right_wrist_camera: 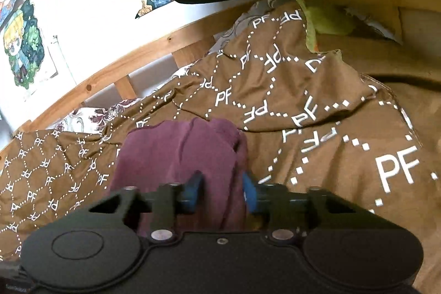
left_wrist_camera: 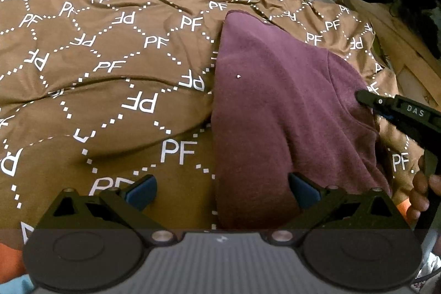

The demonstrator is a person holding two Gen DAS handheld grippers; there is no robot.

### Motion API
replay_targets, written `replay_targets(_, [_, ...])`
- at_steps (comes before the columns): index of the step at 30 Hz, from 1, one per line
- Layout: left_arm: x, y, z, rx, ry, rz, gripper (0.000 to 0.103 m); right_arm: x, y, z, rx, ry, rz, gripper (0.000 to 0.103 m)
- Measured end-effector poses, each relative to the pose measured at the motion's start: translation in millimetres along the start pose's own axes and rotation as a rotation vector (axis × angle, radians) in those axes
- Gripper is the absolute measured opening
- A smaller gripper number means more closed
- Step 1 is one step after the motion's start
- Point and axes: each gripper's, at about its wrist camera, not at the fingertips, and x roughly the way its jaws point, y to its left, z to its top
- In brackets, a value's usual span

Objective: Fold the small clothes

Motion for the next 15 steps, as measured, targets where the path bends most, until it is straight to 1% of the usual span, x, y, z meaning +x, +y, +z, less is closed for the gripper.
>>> replay_targets(1, [0.4,-0.3,0.2,-0.001,0.000,0.001,0.103,-0.5,5.3,-0.1,-0.044,-0.019,-0.014,0.015])
replay_targets(2, [0.8,-0.9,0.2,-0.001,0.001,0.002,0.103,0.9,11.5,0.4,-0.097,-0.032,-0.033,0.015])
replay_targets(4, [1.3,-2.2,0.3,0.002,0.002,0.004,0.103,8.7,26.1,-0.3,-0.273,-0.070,-0.089,0.010])
replay_targets(5, [1.5,-2.7,0.1,0.005,0.001,0.005,0.103,12.8,30.1,-1.7,-0.335,-0.087,-0.108,0.009])
replay_targets(6, [1.4,-3.3,0.0,0.008,0.000,0.006,0.103,17.4,30.2,-1.9,-0.364,-0.095,-0.113,0.007])
replay_targets(9, [1.2,-3.3,-0.2,0.013,-0.001,0.005,0.103,28.1,20.1,1.1,-0.307,-0.091,-0.114,0.006])
replay_targets(13, [2.6,-3.8,-0.9,0.012,0.000,0.004,0.103,26.8,11.9,4.9,-0.254,-0.108,-0.099,0.005])
replay_targets(15, [3.2,-4.5,-1.3,0.014,0.000,0.005,0.103,21.5,17.1,5.6,-0.271,-0.136,-0.104,0.005])
